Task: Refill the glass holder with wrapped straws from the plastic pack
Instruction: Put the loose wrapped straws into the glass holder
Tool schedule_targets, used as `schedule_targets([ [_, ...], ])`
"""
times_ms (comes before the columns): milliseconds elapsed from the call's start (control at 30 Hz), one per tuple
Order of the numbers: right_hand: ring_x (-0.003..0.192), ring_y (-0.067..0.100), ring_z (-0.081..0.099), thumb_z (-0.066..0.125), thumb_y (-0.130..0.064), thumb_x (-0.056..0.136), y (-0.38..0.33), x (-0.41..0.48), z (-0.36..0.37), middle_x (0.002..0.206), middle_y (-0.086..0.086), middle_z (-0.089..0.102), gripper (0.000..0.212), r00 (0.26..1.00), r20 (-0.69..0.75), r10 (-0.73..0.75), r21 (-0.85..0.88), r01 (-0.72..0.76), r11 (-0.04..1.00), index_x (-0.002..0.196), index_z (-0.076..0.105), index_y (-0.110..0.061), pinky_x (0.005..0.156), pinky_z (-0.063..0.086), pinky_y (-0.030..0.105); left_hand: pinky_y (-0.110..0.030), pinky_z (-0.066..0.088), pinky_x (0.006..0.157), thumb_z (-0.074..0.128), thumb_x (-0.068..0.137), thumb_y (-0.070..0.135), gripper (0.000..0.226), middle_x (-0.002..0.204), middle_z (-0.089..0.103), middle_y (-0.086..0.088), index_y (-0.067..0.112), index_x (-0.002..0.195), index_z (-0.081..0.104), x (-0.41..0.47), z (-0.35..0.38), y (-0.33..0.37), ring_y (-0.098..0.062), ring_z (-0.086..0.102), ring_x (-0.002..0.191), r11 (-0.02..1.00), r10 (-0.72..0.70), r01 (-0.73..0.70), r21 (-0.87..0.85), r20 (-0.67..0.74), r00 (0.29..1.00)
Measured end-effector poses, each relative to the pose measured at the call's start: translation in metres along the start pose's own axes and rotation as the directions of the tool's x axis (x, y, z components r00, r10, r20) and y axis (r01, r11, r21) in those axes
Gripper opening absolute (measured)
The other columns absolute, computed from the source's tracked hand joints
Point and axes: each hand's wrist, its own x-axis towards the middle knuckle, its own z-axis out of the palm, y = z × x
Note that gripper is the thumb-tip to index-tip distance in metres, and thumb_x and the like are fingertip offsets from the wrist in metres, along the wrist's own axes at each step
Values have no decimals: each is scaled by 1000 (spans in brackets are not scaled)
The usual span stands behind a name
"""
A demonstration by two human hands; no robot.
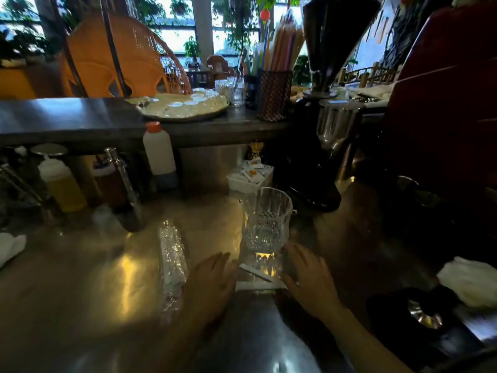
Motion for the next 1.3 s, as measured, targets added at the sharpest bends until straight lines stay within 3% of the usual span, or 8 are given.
schedule_targets([
  [200, 100, 28, 62, 61, -24, 84, 12, -26, 27, 112, 8, 65, 34, 997, 80, 3, -105, 5, 994, 116, 59, -12, 83, 48, 40, -32, 39, 100, 50, 86, 38, 44, 127, 58, -4, 18, 126, 50, -22, 32, -6, -21, 52, 115, 998, 40, -49, 37, 220, 975],
  [367, 66, 19, 65, 79, -21, 67, 14, -27, 30, 78, -1, 69, 22, 998, 15, -57, -177, 59, 982, 86, 69, -15, 56, 53, 34, -36, 57, 78, 73, 73, 19, 28, 98, 72, -8, 12, 99, 68, -23, 39, -4, -24, 67, 87, 990, 100, -113, 86, 144, 984],
  [533, 62, 17, 65, 84, -17, 55, 16, -24, 30, 72, -2, 70, 26, 995, 5, -98, -234, 97, 967, 76, 70, -18, 55, 53, 27, -19, 52, 63, 85, 53, 13, 25, 69, 70, 7, 23, 68, 68, -15, 36, 1, -11, 65, 62, 964, 186, -206, 170, 123, 975],
  [667, 64, 17, 66, 84, -15, 53, 18, -26, 28, 73, -2, 71, 25, 996, 15, -91, -229, 92, 969, 74, 71, -18, 60, 53, 26, -24, 34, 71, 86, 51, 13, 28, 64, 67, 10, 25, 63, 63, -15, 32, 5, -8, 63, 60, 970, 170, -188, 153, 125, 977],
  [867, 55, 13, 63, 88, -14, 51, 14, -24, 19, 63, -5, 68, 23, 996, 1, -92, -179, 91, 980, 62, 68, -21, 58, 47, 19, -21, 39, 84, 54, 87, 9, 12, 93, 62, 1, 20, 84, 59, -11, 19, 12, -14, 55, 90, 996, 51, -38, -84, 168, 984],
  [1000, 55, 14, 63, 87, -7, 52, 9, -23, 14, 64, -4, 67, 26, 994, -24, -106, -112, 103, 988, 64, 67, -18, 61, 42, 20, -3, 38, 59, 48, 91, 8, 33, 77, 58, 11, 34, 71, 52, -6, 5, 29, 3, 55, 73, 850, -178, 232, -472, 158, 971],
  [1200, 69, 25, 63, 67, -2, 77, 10, -18, 0, 75, 7, 70, 9, 998, -57, -15, 14, 16, 1000, 78, 68, -10, 67, 42, 34, -14, 48, 66, 50, 89, 3, 24, 81, 60, 1, 24, 78, 54, 10, -15, 32, -9, 62, 76, 700, -235, 202, -685, 47, 971],
  [1300, 60, 12, 56, 64, -9, 84, 11, -16, -8, 68, 0, 67, 8, 989, -77, 124, 205, -106, 973, 79, 68, -15, 60, 38, 24, -15, 53, 62, 52, 88, 1, 29, 81, 61, 0, 27, 76, 56, 19, -28, 30, -7, 66, 71, 642, -268, 184, -744, 6, 963],
])
